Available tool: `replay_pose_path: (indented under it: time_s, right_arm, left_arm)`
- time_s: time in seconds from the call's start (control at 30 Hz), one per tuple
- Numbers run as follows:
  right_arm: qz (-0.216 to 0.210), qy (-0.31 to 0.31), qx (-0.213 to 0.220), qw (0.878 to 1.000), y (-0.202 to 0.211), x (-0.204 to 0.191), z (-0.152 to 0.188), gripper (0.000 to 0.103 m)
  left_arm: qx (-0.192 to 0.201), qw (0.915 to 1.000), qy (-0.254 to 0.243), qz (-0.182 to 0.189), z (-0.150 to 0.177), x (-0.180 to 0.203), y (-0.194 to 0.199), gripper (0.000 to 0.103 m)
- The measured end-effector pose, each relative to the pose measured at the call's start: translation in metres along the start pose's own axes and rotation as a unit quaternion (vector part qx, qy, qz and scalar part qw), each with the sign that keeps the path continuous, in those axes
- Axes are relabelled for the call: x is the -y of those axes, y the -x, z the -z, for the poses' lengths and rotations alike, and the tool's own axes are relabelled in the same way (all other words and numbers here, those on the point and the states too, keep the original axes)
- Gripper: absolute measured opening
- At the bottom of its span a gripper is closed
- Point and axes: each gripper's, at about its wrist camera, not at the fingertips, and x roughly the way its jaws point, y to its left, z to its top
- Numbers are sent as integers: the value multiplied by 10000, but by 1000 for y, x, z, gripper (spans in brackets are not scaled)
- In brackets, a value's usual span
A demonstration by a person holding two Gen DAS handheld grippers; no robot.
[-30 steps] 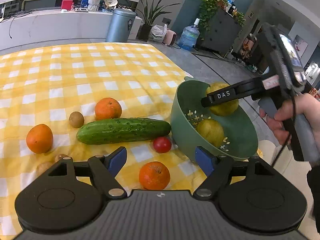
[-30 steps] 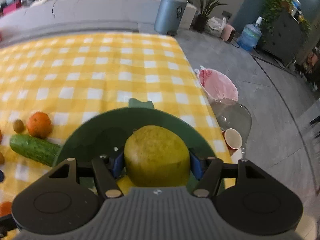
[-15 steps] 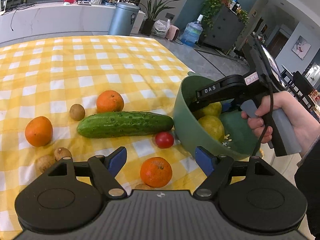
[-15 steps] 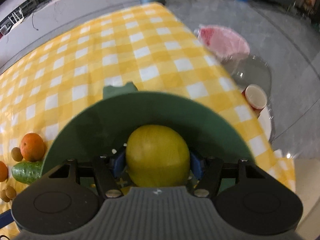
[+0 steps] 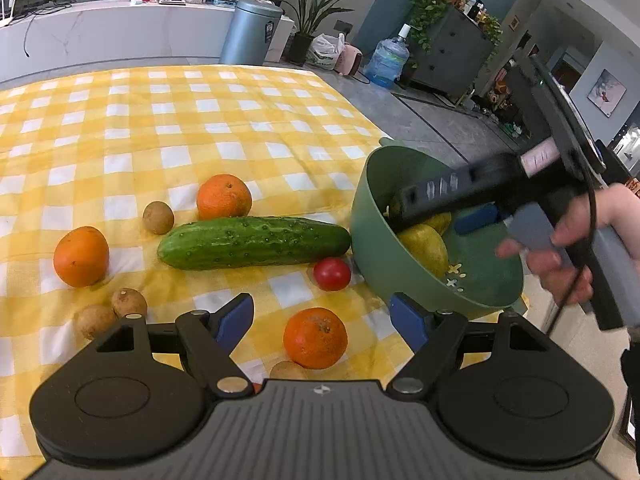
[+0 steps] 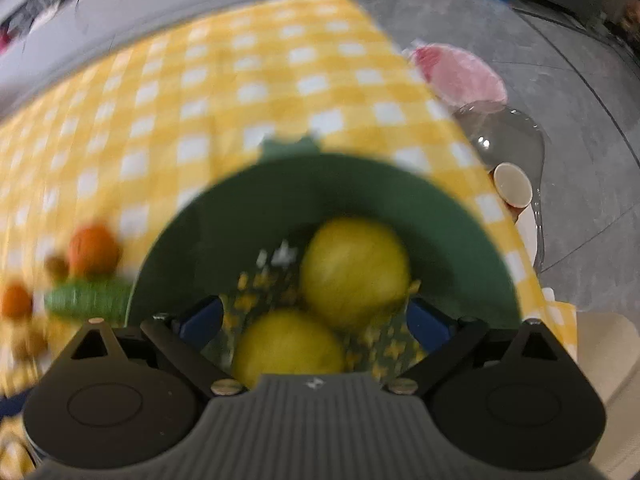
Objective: Organize fruits
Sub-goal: 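Lower the held pear into the green colander and open the right tool, then grasp a mandarin orange with the left tool while the right tool grasps another mandarin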
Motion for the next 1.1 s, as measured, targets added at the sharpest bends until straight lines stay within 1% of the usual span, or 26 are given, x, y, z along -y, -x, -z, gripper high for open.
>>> replay_pose_path:
  time_s: [0.03,0.07,0.1,0.13,0.23,0.3,0.47,0.5,0.57,0.63,0.7,0.77,0.9,1.0,1.1]
  right_arm:
    - [124,199,-113,9997,0,-6,5,87]
    - [247,395,-111,9989,1,-10,11,87]
    - [238,531,-47,9983,3,-12,16,87]
    - [185,579,-78,9981,5,-9,21,86]
    - [-134,379,-259,9989,10,6,27,80]
    - [-196,250,-264,9991,14,17,29,80]
    - [-134,49,-293,9995,24,35,35,79]
    - [-92,105,-329,9994,24,35,37,79]
    - [52,268,-384,9989,25,34,41,74]
    - [157,351,-337,9987,27,32,43,72]
    - [10,182,-234,9996,35,35,44,73]
    - [-267,2,-28,9996,47,35,44,73]
    - [-548,-199,433,9974,75,21,44,73]
    - [-869,-221,798,9928,96,1,45,69]
    - [-1111,-166,996,9887,109,-24,47,62]
  left_arm:
    - [-2,10000,2,-8,0,0,0,91]
    - [-7,10000,-6,-17,1,0,1,91]
    - [-12,10000,-21,-20,1,1,2,91]
    - [-11,10000,-31,-19,1,1,1,91]
    - [-38,10000,-51,-15,0,2,0,91]
    - [-60,10000,-55,-31,1,2,-1,91]
    - [-71,10000,-54,-16,1,2,-1,91]
    - [-78,10000,-60,-13,1,2,-2,91]
    - [-100,9999,-81,-27,1,2,-2,91]
    - [-99,9999,-87,-41,2,3,-2,91]
    - [-80,9999,-75,-40,1,2,-1,91]
    - [-74,9999,-67,-55,1,2,0,91]
    - [-113,9998,-134,-113,1,0,11,91]
    - [-38,9996,-60,-258,0,-6,27,91]
    - [42,9991,12,-413,0,-13,43,91]
